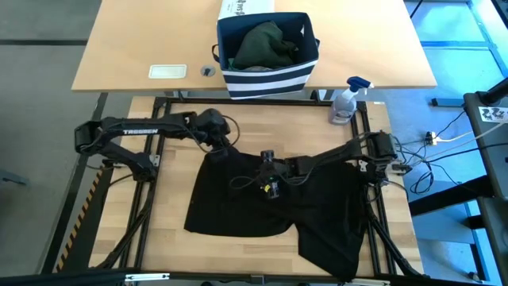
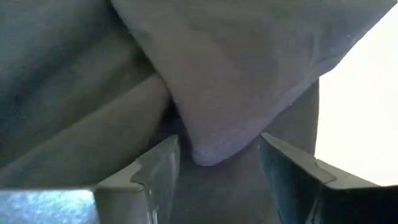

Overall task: Fold Laundry from Bin
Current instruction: Fold the black shirt

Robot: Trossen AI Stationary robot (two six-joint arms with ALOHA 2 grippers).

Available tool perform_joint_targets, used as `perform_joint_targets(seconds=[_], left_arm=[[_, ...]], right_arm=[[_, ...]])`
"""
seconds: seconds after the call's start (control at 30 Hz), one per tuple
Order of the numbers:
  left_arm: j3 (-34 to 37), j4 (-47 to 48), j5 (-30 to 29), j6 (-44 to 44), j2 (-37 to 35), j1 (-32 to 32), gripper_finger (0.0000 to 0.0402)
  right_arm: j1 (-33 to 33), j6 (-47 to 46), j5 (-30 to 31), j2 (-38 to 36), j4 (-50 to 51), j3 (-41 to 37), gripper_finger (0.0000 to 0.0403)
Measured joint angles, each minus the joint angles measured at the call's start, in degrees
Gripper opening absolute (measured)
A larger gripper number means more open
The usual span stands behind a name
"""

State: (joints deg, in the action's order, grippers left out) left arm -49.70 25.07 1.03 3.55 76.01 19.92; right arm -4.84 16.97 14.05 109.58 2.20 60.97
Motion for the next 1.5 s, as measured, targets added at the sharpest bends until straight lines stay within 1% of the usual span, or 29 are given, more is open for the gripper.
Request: perform_joint_targets(seconds=[0.03, 0.17, 0.3, 0.4, 0.47, 0.57, 0.73, 0.8, 0.83, 1.0, 1.13, 1.2, 1.37, 1.5], left_arm=[[1.6, -2.4, -0.1, 1.1, -1.5, 0.0, 0.0045], [6.2, -6.5, -0.8, 5.5, -8.4, 0.3, 0.0045], [7.8, -6.4, -3.7, 6.9, -13.9, -1.1, 0.0045], [7.9, -6.6, -5.5, 7.0, -16.1, -2.5, 0.0045], [7.9, -6.4, -6.5, 7.0, -16.8, -3.2, 0.0045], [7.9, -6.6, -7.1, 7.0, -16.9, -3.8, 0.0045], [7.9, -6.2, -7.2, 7.0, -16.2, -4.2, 0.0045], [7.9, -6.2, -5.6, 7.0, -15.9, -4.2, 0.0045], [7.9, -6.2, -4.2, 7.0, -15.7, -4.2, 0.0045], [7.9, -6.2, 2.8, 6.8, -13.3, -4.2, 0.0045], [7.9, -6.3, 4.8, 4.5, -10.1, -4.1, 0.0045], [7.9, -6.3, 6.3, 2.9, -8.5, -3.8, 0.0049], [7.9, -7.1, 12.0, -1.6, -5.8, -2.3, 0.0083], [7.9, -7.3, 14.1, -5.8, -5.4, -0.5, 0.0121]], right_arm=[[0.0, 0.0, 0.4, 0.0, 0.0, 0.0, 0.0218], [0.0, -0.1, 2.3, 0.0, -0.2, 0.0, 0.0218], [0.0, 0.2, 6.1, 0.0, -1.1, 0.0, 0.0218], [0.0, 1.0, 6.8, 0.0, -1.6, 0.0, 0.0209], [0.0, 1.3, 6.7, 0.0, -2.4, 0.0, 0.0191], [0.0, 1.4, 5.9, 0.0, -2.5, 0.0, 0.0151], [0.0, 2.7, 6.1, 0.0, -2.6, 0.0, 0.0058], [0.0, 3.2, 7.3, 0.0, -3.2, 0.0, 0.0020], [0.0, 3.3, 8.0, 0.0, -4.0, 0.0, 0.0011], [0.0, 5.5, 10.8, 0.0, -5.5, 2.4, 0.0021], [0.0, 8.0, 12.4, 0.0, -5.1, 6.0, 0.0006], [-0.1, 8.8, 12.4, 0.0, -5.2, 8.0, 0.0007], [-1.2, 11.9, 12.1, 0.0, -5.0, 11.3, 0.0005], [-3.0, 15.2, 12.1, 0.0, -5.2, 13.0, 0.0006]])
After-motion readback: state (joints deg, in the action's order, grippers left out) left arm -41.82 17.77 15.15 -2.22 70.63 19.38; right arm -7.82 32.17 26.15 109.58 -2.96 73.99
